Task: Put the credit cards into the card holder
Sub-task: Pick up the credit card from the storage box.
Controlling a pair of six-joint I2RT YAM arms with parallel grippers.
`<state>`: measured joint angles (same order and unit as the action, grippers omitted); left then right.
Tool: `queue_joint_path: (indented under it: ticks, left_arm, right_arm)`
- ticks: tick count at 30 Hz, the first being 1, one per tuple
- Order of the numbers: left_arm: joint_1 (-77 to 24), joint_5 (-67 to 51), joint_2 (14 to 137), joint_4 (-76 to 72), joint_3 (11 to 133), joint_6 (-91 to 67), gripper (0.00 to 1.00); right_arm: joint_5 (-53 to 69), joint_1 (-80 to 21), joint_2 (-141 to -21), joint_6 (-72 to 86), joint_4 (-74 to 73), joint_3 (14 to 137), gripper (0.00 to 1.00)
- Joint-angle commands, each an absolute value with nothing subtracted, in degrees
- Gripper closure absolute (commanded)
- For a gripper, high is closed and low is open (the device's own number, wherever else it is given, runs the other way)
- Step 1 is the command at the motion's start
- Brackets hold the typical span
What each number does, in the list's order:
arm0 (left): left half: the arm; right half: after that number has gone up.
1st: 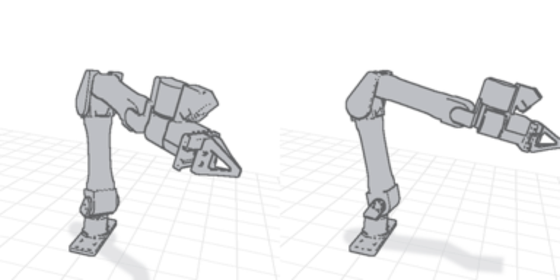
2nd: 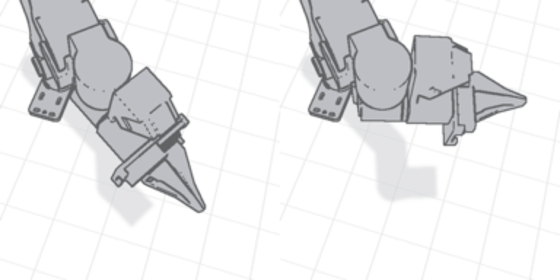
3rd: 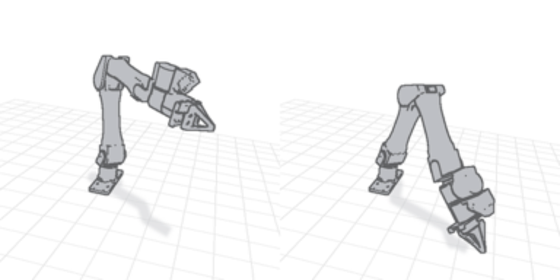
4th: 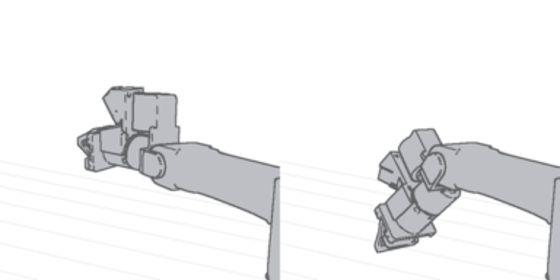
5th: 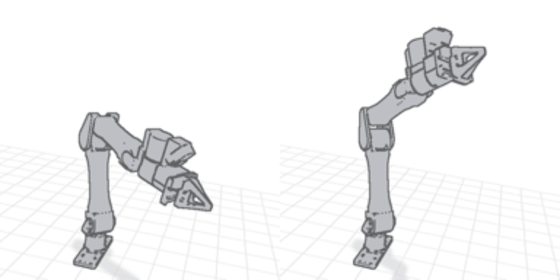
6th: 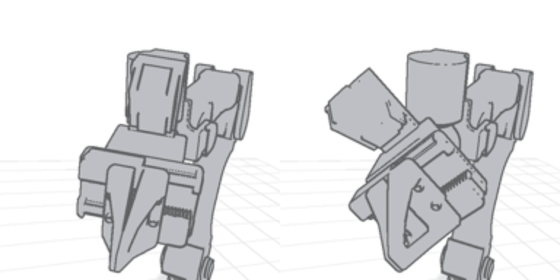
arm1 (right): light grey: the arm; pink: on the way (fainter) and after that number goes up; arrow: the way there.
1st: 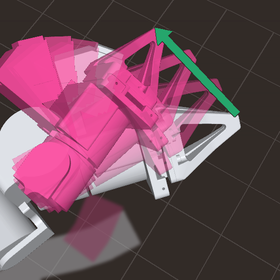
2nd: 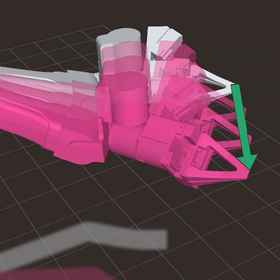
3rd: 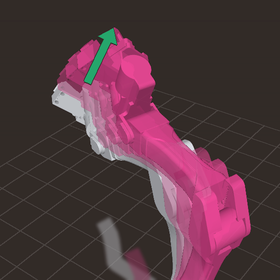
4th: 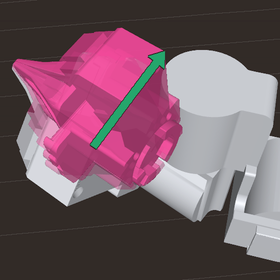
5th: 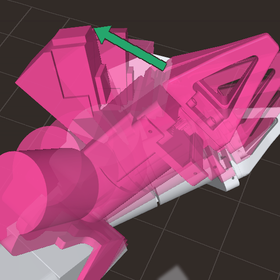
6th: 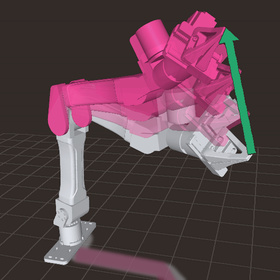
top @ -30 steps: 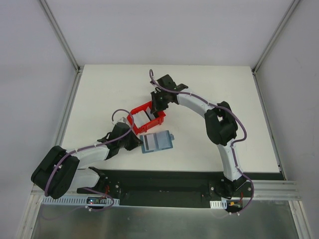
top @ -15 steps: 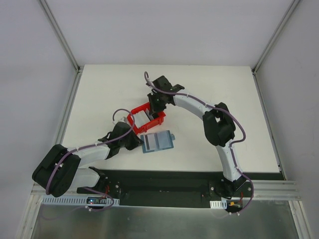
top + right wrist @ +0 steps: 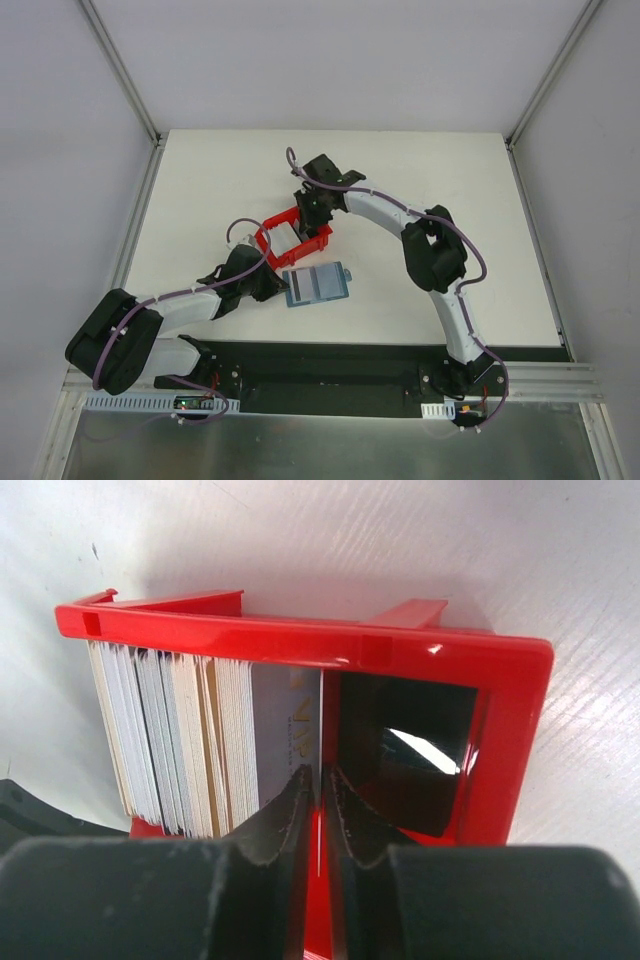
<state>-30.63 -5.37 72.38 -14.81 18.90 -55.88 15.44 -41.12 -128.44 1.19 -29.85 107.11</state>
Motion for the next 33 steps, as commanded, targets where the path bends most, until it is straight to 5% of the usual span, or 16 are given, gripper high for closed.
queue_joint_path:
  ticks: [1, 16, 23, 33]
  left_arm:
    - [-30.1, -3.9, 74.6, -6.9, 17.3, -52.8, 1.00]
    - [-30.1, -4.3, 74.5, -6.9, 17.0, -52.7, 1.00]
    - [-30.1, -4.4, 74.4, -6.9, 16.9, -52.6, 1.00]
    - [-30.1, -6.2, 73.7, -6.9, 16.9, -48.8, 1.00]
  right_arm:
    - [15.6, -41.7, -128.7, 0.4, -30.9, 110.7, 0.88]
    - [14.1, -42.4, -131.3, -2.1, -34.8, 113.9, 0.83]
    - [12.8, -42.5, -130.9, -2.2, -34.4, 114.1, 0.99]
    - [8.7, -41.0, -116.6, -2.4, -28.5, 108.6, 1.00]
